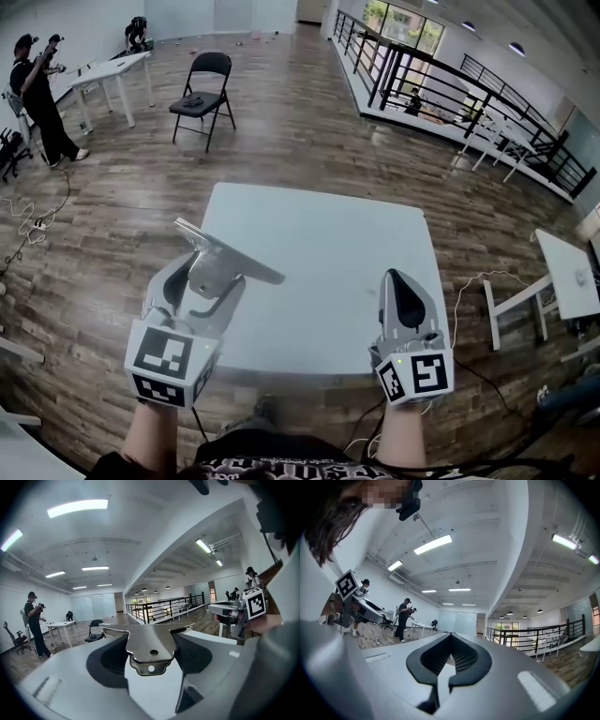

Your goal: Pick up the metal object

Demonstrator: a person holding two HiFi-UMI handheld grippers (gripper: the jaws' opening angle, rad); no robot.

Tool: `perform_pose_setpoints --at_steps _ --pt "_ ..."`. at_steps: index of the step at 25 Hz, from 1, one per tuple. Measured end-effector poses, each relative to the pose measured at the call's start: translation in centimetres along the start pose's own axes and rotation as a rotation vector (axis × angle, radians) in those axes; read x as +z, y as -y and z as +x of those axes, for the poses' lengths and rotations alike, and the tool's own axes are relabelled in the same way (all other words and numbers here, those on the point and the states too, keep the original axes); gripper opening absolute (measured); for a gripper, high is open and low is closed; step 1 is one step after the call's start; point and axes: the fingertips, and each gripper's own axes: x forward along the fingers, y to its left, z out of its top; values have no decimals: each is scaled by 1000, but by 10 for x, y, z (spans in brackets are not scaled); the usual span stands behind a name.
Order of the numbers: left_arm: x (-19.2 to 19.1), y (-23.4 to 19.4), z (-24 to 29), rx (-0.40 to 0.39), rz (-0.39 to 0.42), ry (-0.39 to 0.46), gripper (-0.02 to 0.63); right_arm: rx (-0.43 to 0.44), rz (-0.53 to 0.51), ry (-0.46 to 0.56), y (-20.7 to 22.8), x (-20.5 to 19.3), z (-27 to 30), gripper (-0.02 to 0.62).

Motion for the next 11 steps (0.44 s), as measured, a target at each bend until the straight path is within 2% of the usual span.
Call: perform_pose_setpoints --at_steps 11 --pt "0 4 -4 -1 -1 1 288 -9 -4 15 3 6 -8 9"
